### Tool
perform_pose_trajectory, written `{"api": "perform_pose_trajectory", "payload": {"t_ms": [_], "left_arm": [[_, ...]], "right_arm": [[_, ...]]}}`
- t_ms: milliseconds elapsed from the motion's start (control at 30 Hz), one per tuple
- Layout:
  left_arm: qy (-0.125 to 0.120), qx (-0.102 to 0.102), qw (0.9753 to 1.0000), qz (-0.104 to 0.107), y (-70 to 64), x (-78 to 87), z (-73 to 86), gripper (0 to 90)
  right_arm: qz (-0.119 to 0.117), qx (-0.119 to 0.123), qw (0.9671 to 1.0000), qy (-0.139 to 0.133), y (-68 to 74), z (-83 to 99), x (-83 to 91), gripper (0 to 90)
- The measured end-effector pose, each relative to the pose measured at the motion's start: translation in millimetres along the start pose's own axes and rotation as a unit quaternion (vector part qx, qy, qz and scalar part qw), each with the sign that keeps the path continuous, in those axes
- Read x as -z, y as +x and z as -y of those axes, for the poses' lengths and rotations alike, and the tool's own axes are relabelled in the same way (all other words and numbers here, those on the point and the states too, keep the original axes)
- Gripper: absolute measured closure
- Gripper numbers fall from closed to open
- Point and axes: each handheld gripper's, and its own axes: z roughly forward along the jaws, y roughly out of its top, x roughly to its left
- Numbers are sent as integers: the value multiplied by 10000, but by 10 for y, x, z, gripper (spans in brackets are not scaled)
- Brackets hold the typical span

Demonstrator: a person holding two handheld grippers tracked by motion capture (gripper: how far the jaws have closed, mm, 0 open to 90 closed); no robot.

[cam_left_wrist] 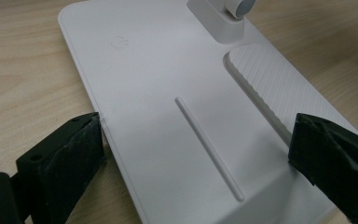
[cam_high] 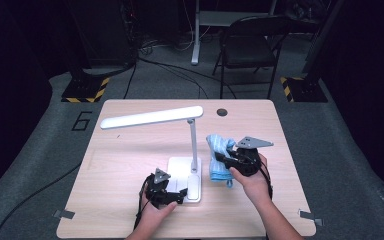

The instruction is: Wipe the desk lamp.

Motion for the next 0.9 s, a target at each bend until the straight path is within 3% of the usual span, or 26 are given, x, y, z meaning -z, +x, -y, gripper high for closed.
{"api": "perform_pose_trajectory", "payload": {"t_ms": [167,433,633,900], "left_arm": [[-2,16,10000,4,-2,0,1,31],[-2,20,10000,4,-3,0,1,31],[1,2,10000,2,0,0,0,31],[2,0,10000,3,1,0,0,31]], "right_arm": [[96,-133,9998,-147,-83,117,142,707],[477,-325,9981,-211,-263,304,316,705],[737,-483,9957,-295,-388,433,483,704],[1099,-731,9911,-180,-548,716,583,700]]}}
